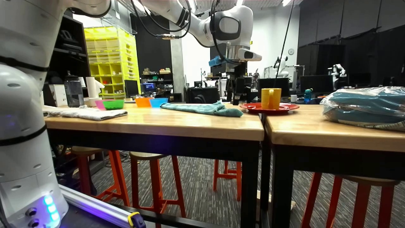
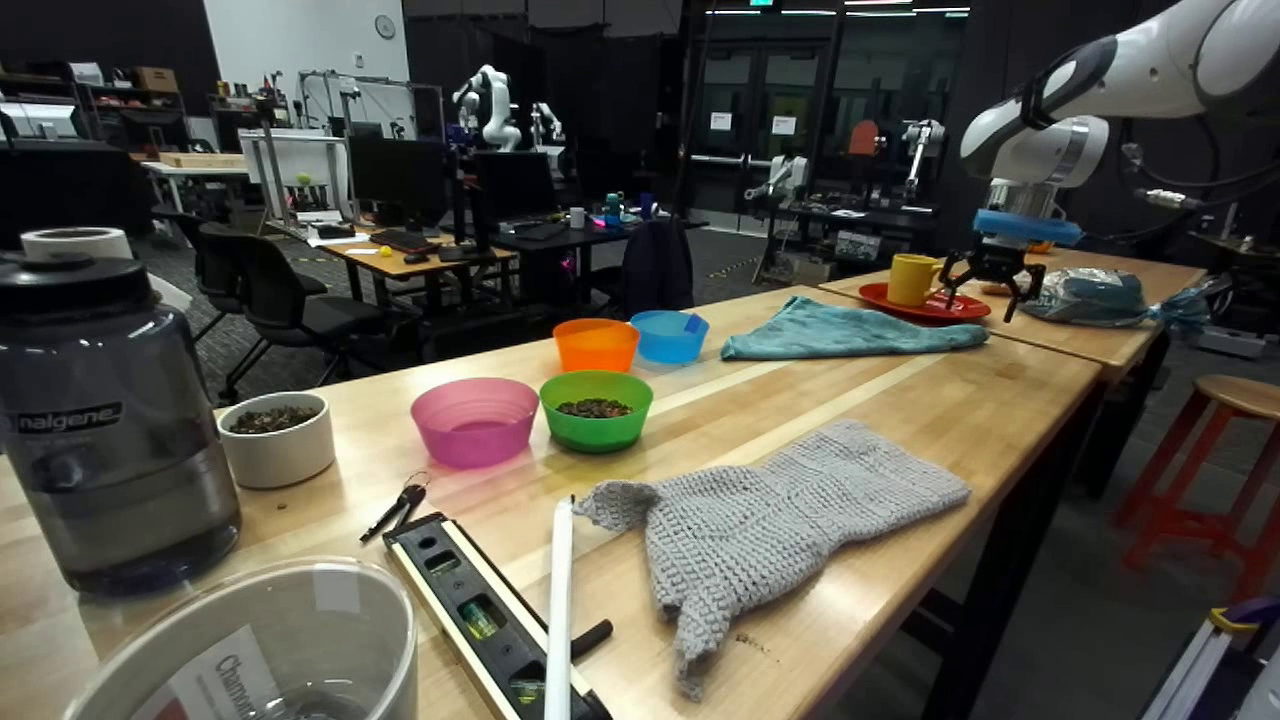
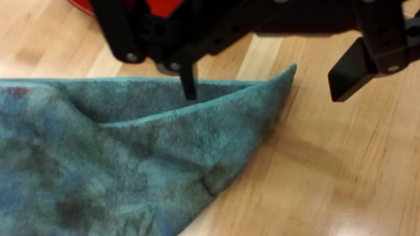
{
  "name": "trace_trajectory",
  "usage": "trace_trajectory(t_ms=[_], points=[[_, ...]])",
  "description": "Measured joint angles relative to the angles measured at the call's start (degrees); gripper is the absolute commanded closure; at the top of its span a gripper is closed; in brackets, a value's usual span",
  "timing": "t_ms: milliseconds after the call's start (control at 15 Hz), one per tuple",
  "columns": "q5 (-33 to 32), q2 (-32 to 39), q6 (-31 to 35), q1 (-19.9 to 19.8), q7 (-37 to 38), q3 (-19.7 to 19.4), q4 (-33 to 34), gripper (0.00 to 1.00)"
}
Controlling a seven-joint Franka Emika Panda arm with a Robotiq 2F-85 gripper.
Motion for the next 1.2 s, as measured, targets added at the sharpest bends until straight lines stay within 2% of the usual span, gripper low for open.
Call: trace_trajectory(t_ms=[400, 800, 1000, 1200], points=[[6.2, 2.0, 8.8, -0.4, 12.4, -1.4, -0.1, 0.00], [5.7, 2.8, 19.9, 0.3, 25.8, -3.4, -1.6, 0.00], [2.7, 2.1, 19.5, 0.4, 27.3, -4.7, -2.0, 0.00], [1.0, 0.2, 15.9, 0.4, 25.0, -4.8, -2.7, 0.00]])
